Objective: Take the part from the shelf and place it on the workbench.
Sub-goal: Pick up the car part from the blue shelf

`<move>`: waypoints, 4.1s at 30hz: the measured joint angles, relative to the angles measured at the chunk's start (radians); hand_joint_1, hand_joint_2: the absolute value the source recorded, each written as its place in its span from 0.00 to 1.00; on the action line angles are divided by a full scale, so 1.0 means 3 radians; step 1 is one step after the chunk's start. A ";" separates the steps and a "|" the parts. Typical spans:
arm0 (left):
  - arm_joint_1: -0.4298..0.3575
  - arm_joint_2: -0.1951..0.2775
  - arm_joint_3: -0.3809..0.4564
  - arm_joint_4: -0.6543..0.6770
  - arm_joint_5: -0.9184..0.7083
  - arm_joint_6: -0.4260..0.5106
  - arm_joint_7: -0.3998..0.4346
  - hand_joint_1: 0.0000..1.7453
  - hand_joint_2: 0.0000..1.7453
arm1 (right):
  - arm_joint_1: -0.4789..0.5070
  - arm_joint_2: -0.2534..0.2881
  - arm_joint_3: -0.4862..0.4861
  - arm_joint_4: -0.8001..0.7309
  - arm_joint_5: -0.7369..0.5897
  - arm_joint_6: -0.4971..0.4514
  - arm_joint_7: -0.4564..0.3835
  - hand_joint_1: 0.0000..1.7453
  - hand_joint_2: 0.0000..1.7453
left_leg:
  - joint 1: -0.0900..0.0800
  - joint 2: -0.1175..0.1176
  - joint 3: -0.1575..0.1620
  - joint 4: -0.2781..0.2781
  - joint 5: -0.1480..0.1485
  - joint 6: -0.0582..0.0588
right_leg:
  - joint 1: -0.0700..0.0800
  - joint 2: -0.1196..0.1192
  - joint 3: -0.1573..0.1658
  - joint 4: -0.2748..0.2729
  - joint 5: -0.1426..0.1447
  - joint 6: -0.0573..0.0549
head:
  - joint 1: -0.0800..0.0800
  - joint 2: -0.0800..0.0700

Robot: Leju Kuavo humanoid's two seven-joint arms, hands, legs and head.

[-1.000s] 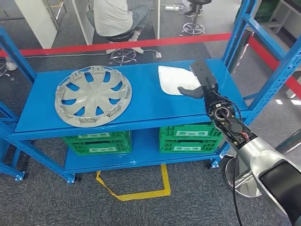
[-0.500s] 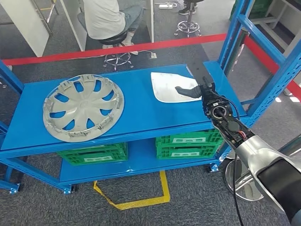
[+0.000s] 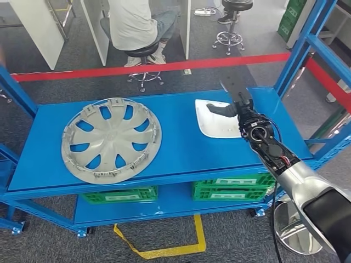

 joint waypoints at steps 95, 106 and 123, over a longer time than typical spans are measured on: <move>0.0035 0.0041 -0.0087 0.0003 0.0206 0.0097 -0.0059 0.00 0.00 | -0.0470 -0.0205 0.0924 0.1082 0.1204 0.0860 0.1087 0.00 1.00 | -0.0001 -0.0019 0.0052 -0.0038 -0.0092 -0.0091 | 0.0027 0.0017 0.0050 -0.0264 0.0318 -0.0114 | -0.0034 0.0000; 0.0035 0.0047 -0.0133 0.0003 0.0216 0.0100 -0.0062 0.00 0.00 | -0.0471 -0.0205 0.0953 0.1123 0.1103 0.0878 0.1008 0.09 1.00 | -0.0001 -0.0018 0.0054 -0.0038 -0.0092 -0.0091 | 0.0027 0.0017 0.0053 -0.0265 0.0318 -0.0114 | -0.0034 0.0000; 0.0019 0.0059 -0.0217 0.0003 0.0222 0.0087 -0.0070 0.00 0.00 | -0.0468 -0.0236 0.0993 0.1119 0.0916 0.0829 0.0996 1.00 1.00 | -0.0002 -0.0018 0.0057 -0.0037 -0.0092 -0.0091 | 0.0027 0.0017 0.0055 -0.0265 0.0318 -0.0114 | -0.0034 0.0000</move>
